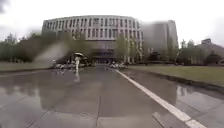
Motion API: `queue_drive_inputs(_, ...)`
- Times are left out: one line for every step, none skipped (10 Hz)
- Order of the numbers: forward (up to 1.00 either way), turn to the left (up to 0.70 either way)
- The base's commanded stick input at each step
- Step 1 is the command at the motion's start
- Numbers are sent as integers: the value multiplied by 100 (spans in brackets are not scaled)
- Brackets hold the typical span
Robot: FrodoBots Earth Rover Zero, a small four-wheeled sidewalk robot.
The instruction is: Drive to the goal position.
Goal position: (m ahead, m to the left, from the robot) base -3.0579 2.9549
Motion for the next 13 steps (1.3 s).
queue_drive_inputs(0, 70)
queue_drive_inputs(0, 70)
queue_drive_inputs(0, 70)
queue_drive_inputs(0, 70)
queue_drive_inputs(0, 70)
queue_drive_inputs(0, 70)
queue_drive_inputs(0, 70)
queue_drive_inputs(0, 70)
queue_drive_inputs(0, 70)
queue_drive_inputs(0, 70)
queue_drive_inputs(0, 70)
queue_drive_inputs(0, 70)
queue_drive_inputs(0, 70)
